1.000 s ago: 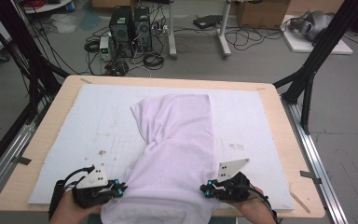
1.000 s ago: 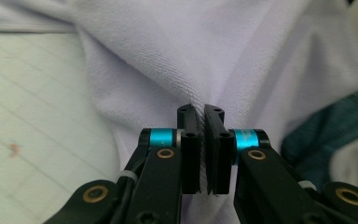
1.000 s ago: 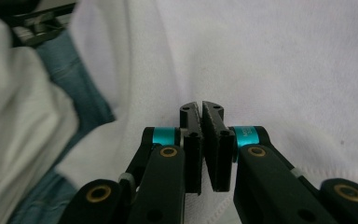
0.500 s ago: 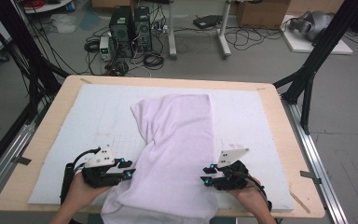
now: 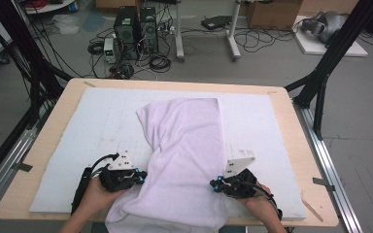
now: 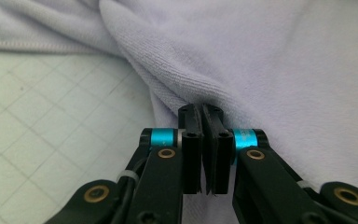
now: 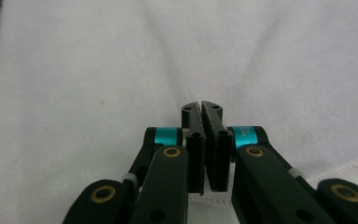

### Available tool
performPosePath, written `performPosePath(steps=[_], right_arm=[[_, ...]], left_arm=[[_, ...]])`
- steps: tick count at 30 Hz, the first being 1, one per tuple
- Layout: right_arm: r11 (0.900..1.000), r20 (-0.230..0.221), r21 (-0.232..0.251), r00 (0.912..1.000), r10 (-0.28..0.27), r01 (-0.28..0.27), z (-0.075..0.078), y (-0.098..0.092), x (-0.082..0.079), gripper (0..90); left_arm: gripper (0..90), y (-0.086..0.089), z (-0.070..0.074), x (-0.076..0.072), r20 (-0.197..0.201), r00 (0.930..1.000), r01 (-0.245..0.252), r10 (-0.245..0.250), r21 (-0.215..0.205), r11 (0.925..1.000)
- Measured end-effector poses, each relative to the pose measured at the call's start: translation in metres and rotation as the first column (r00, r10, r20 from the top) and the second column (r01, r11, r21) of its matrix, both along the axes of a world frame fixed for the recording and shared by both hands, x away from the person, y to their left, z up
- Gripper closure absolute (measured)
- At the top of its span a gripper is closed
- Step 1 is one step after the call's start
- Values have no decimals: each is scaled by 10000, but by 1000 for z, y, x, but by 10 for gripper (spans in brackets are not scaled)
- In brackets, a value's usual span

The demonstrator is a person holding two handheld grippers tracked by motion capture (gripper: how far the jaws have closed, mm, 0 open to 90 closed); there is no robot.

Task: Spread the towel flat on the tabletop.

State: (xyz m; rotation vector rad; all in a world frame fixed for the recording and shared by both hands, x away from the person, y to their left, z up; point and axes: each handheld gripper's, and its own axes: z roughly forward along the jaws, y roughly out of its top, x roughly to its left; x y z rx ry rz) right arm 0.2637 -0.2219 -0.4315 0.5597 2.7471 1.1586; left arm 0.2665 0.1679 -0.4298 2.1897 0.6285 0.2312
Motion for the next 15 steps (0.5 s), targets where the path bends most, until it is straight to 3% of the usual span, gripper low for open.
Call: performPosePath(steps=[6, 8, 9, 11, 14, 15], right_arm=[[9998, -188, 89, 9997, -147, 149, 9, -30, -9, 879], [9995, -413, 280, 9990, -150, 162, 8, -36, -9, 868], [9993, -422, 299, 9989, -221, 234, 8, -38, -9, 845], [9981, -350, 475, 9987, -364, 380, 10, -39, -7, 813], [9974, -176, 501, 9985, -511, 519, 10, -34, -2, 792], [9977, -221, 480, 9987, -462, 472, 10, -31, 0, 780]], left_arm=[[832, -1, 6, -9, -76, 9987, 504, -506, -317, 9982], [732, 1, 6, -4, -144, 9997, 198, -205, -457, 9988], [723, 3, 6, 0, -113, 9999, 88, -95, -556, 9984], [722, 4, 5, 5, -47, 9999, -131, 128, -646, 9978], [793, 3, -2, 15, -24, 9993, -373, 372, -264, 9990], [805, 2, -5, 19, -248, 9989, -394, 390, -155, 9991]])
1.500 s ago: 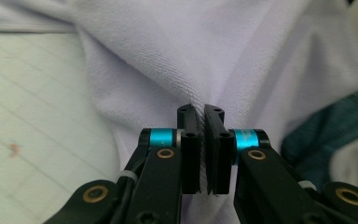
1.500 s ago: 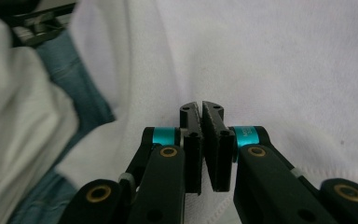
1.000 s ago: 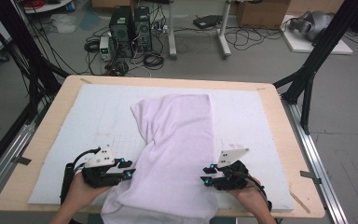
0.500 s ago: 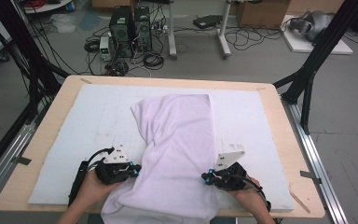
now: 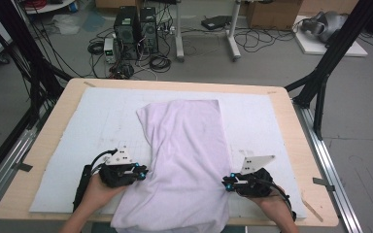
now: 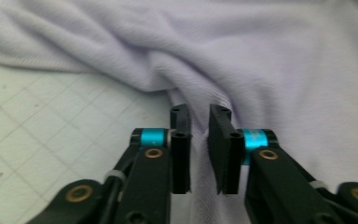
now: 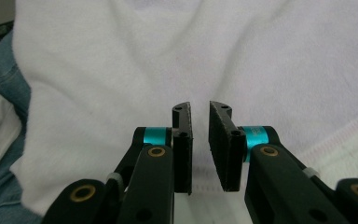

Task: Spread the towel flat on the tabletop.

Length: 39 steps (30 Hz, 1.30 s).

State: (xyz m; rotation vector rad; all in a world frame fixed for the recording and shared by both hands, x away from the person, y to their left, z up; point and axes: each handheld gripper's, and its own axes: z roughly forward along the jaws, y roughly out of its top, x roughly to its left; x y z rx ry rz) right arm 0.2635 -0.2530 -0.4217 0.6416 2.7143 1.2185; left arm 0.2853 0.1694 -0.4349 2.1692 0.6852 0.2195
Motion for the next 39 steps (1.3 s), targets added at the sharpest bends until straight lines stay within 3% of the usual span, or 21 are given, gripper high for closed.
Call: performPosePath(steps=[2, 6, 8, 9, 10, 14, 16, 18, 23, 27, 32, 37, 39], right_arm=[[9997, -59, -209, 9999, 125, -126, -4, 9, 4, 753], [9982, -278, -603, 9996, 53, -70, -15, 19, 11, 662], [9984, -178, -567, 9998, -33, 23, -18, 20, 12, 721], [9985, -207, -528, 9997, -119, 107, -18, 19, 12, 837], [9986, -280, -529, 9996, 55, -69, -18, 17, 13, 877], [9987, -178, -509, 9998, -18, 9, -12, 9, 11, 883], [9978, -81, -647, 9999, -151, 145, -9, 5, 10, 895], [9961, -122, -855, 9996, -239, 228, -10, 2, 10, 894], [9979, -22, -569, 9995, -301, 300, -10, 2, 10, 815], [9982, 14, -534, 9996, -275, 275, -10, 7, 13, 763], [9957, -24, -849, 9993, -368, 365, -15, 12, 18, 722], [9960, -122, -804, 9991, -410, 399, -16, 12, 18, 713], [9959, -101, -819, 9992, -391, 381, -16, 12, 18, 709]], left_arm=[[826, -3, -2, 1, 67, 10000, 53, -54, 113, 9999], [784, -11, 0, 1, 55, 9997, 229, -228, -142, 9996], [769, -18, -1, 3, -48, 9988, 483, -483, -107, 9988], [811, -22, -1, 4, -88, 9976, 689, -690, -68, 9976], [874, -27, 0, 3, -13, 9962, 869, -869, -112, 9962], [895, -27, 11, -2, 584, 9963, 688, -637, -903, 9935], [895, -25, 13, 0, 442, 9970, 682, -634, -1163, 9909], [894, -26, 11, 3, 424, 9976, 584, -549, -860, 9946], [879, -20, 9, 11, 602, 9980, -157, 196, -641, 9978], [884, -18, 4, 19, 426, 9980, -467, 477, -243, 9986], [883, -24, -5, 25, 48, 9995, -323, 324, -42, 9995], [822, -32, -4, 29, 9, 9999, -154, 155, -440, 9989], [781, -36, -5, 30, 29, 9999, -163, 164, -341, 9993]])
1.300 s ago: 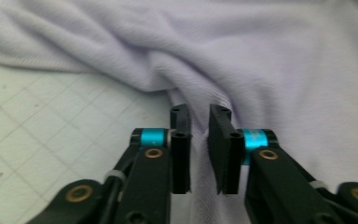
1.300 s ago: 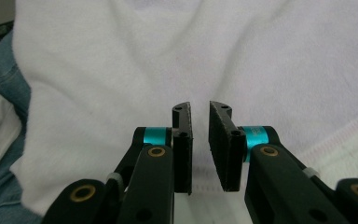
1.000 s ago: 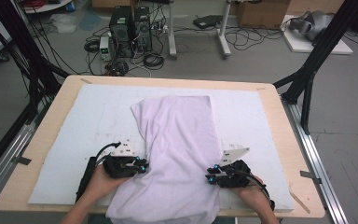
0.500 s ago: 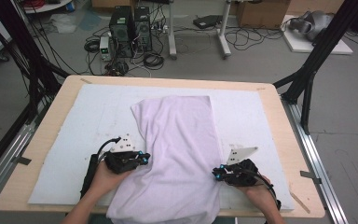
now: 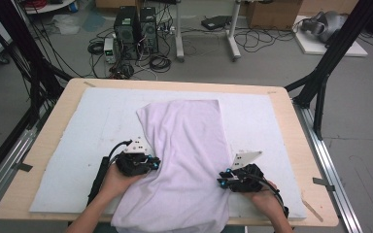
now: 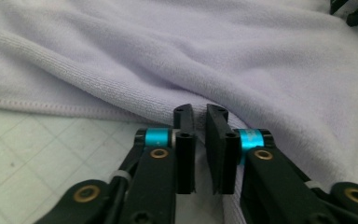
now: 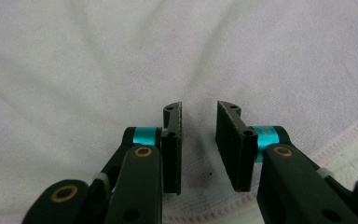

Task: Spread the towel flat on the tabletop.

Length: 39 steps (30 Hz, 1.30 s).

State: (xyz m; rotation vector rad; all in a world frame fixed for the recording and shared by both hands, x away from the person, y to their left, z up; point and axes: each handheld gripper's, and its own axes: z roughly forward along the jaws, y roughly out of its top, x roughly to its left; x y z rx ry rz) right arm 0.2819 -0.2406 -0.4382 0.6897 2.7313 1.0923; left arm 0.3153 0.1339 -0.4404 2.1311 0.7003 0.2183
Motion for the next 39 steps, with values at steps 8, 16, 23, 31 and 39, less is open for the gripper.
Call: performPosePath(steps=[8, 16, 23, 31, 39], right_arm=[[10000, -55, 68, 10000, -24, 24, -1, 0, 0, 696], [9998, -56, 167, 10000, -48, 49, -2, -1, 1, 694], [9999, -78, 164, 10000, -26, 27, -2, -1, 1, 694], [9999, -113, 127, 9999, -54, 55, -1, 0, 1, 690], [10000, -210, -54, 9998, 75, -76, 1, -4, 0, 858]], left_arm=[[713, -18, -4, 5, 20, 9999, 109, -111, 527, 9986], [898, -19, -1, 0, 84, 9997, 200, -209, 964, 9951], [899, 24, 17, -6, 450, 9979, -507, 465, 970, 9940], [899, 58, 40, -10, 972, 9881, -1232, 1192, 359, 9917], [831, 56, 32, -11, 623, 9937, -970, 937, 530, 9939]])
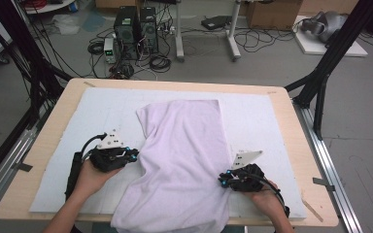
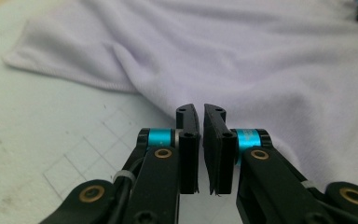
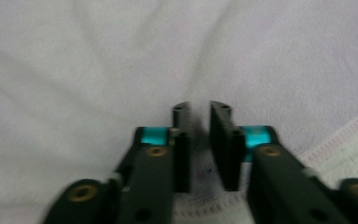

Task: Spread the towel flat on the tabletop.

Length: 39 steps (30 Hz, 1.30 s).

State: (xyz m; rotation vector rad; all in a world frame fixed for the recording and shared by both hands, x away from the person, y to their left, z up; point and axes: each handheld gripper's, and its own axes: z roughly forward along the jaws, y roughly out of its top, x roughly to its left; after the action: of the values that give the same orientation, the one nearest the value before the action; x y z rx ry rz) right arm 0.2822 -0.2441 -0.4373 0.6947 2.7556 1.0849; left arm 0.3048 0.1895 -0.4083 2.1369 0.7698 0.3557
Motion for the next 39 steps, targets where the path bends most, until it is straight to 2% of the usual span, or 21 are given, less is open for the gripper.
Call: performPosePath(steps=[3, 5, 8, 10, 11, 12, 14, 16, 21, 24, 25, 27, 28, 29, 31, 32, 33, 35, 36, 37, 39], right_arm=[[9997, 222, -224, 9997, 135, -130, 2, 1, -2, 881], [9988, 225, -458, 9996, 192, -181, 4, 2, -2, 887], [9985, 354, -527, 9992, 195, -176, 9, -1, -3, 900], [9982, 399, -591, 9991, 109, -86, 11, -6, -3, 900], [9969, 426, -788, 9991, 53, -19, 11, -9, -3, 900], [9973, 335, -737, 9994, -15, 40, 11, -11, -3, 900], [9989, 184, -464, 9998, -15, 23, 11, -14, -3, 899], [9998, 262, -169, 9996, 85, -81, 11, -14, -4, 893], [9997, 226, 226, 9997, 128, -133, 11, -6, 1, 775], [9996, 280, 228, 9995, 151, -158, 10, -2, 3, 730], [9996, 254, 247, 9996, 136, -143, 10, -1, 3, 714], [9995, 296, 265, 9994, 151, -159, 10, -1, 4, 689], [9997, 248, 244, 9997, 54, -60, 10, -1, 4, 681], [9997, 279, 242, 9996, 41, -48, 9, -1, 5, 672], [9997, 249, 232, 9997, 3, -9, 9, -1, 5, 660], [9997, 295, 220, 9996, 47, -54, 9, 0, 6, 652], [9998, 244, 205, 9997, 25, -30, 8, 1, 6, 648], [9999, 169, 129, 9998, 89, -91, 6, 6, 8, 643], [9999, 114, -46, 9999, 99, -99, 4, 9, 9, 640], [9996, 69, -222, 9999, 157, -156, 2, 13, 10, 637], [9996, 104, -225, 9998, 143, -140, 2, 16, 10, 638]], left_arm=[[796, -4, -14, 3, -579, 9982, 110, -127, -309, 9995], [752, -13, -18, 5, -721, 9967, 337, -364, -382, 9987], [768, -35, -21, 7, -628, 9946, 806, -832, -435, 9958], [839, -52, -24, 9, -692, 9917, 1094, -1087, 65, 9940], [866, -59, -28, 11, -807, 9895, 1220, -1199, 211, 9923], [870, -63, -32, 13, -927, 9879, 1264, -1242, 184, 9918], [874, -64, -33, 18, -1012, 9877, 1185, -1192, -131, 9929], [864, -62, -31, 17, -1022, 9880, 1155, -1162, -125, 9932], [845, -48, -19, 9, -419, 9927, 1124, -1133, -242, 9934], [859, -45, -22, 10, -675, 9871, 1451, -1449, -24, 9894], [855, -47, -25, 9, -805, 9836, 1610, -1611, -83, 9869], [811, -55, -30, 8, -831, 9771, 1977, -1960, 122, 9802], [775, -59, -32, 7, -712, 9784, 1960, -1940, 230, 9803], [754, -61, -33, 7, -635, 9797, 1915, -1901, 168, 9813], [735, -61, -33, 8, -702, 9812, 1807, -1796, 105, 9835], [742, -61, -34, 8, -680, 9822, 1761, -1749, 121, 9843], [787, -62, -34, 7, -648, 9836, 1696, -1686, 107, 9855], [877, -63, -32, 5, -504, 9851, 1659, -1642, 312, 9857], [886, -63, -29, 3, -389, 9877, 1534, -1514, 572, 9865], [887, -60, -26, 0, -245, 9906, 1363, -1347, 817, 9873], [887, -43, -14, -4, 37, 9939, 1097, -1102, 671, 9917]])
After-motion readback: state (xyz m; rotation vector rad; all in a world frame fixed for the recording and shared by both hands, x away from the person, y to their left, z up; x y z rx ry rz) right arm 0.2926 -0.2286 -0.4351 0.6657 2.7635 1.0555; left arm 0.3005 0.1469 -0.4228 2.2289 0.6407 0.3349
